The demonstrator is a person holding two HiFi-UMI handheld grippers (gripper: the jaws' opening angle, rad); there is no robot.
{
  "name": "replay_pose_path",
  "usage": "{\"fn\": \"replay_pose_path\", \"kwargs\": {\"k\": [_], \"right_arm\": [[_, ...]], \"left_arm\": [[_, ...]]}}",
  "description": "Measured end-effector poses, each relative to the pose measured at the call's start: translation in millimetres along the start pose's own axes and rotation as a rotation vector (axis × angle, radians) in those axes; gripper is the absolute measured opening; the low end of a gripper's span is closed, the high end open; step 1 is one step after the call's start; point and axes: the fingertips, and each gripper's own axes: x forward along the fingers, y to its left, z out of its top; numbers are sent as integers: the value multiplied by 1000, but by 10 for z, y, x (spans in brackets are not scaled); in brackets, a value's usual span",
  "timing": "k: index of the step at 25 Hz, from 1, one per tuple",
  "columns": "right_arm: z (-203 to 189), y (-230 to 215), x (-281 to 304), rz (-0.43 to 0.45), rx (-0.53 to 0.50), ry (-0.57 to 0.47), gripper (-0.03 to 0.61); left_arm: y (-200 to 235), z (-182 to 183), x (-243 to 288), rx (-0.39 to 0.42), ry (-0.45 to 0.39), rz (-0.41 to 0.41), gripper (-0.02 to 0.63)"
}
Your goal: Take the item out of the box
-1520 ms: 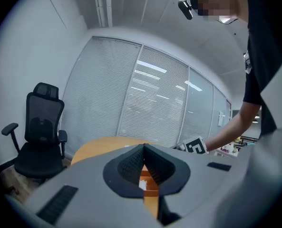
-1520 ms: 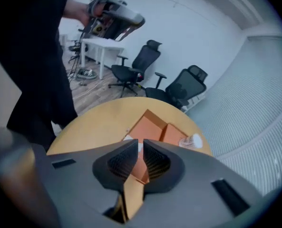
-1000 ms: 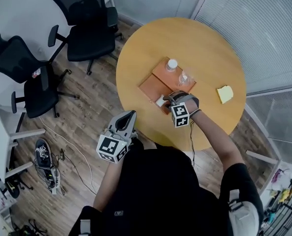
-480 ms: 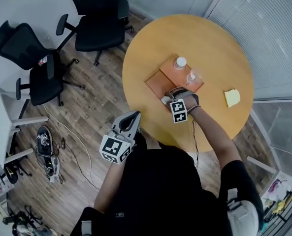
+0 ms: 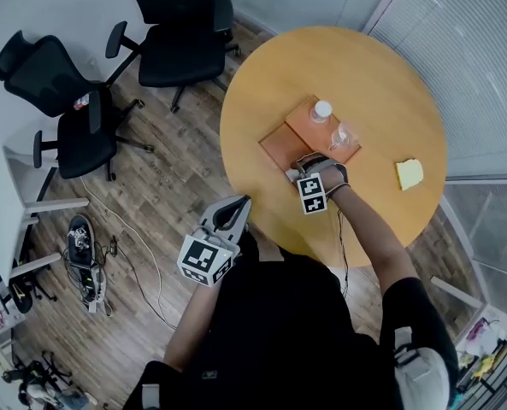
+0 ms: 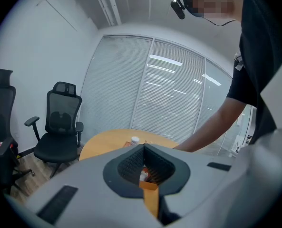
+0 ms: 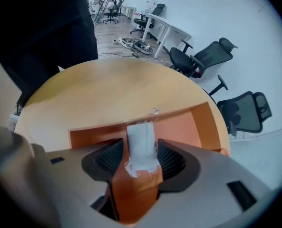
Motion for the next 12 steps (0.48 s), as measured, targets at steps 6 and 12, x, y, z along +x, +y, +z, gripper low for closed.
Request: {"fn": "replay_pose_path", "kwargs": {"k": [6,12], "right_arm": [[12,-97,-12,-17,79,-14,172],[32,-159,-45,-60,141,-26,169]], "left_arm": [[39,-13,-47,-3,10,0,6],[70,0,0,7,13,-19,6]]}}
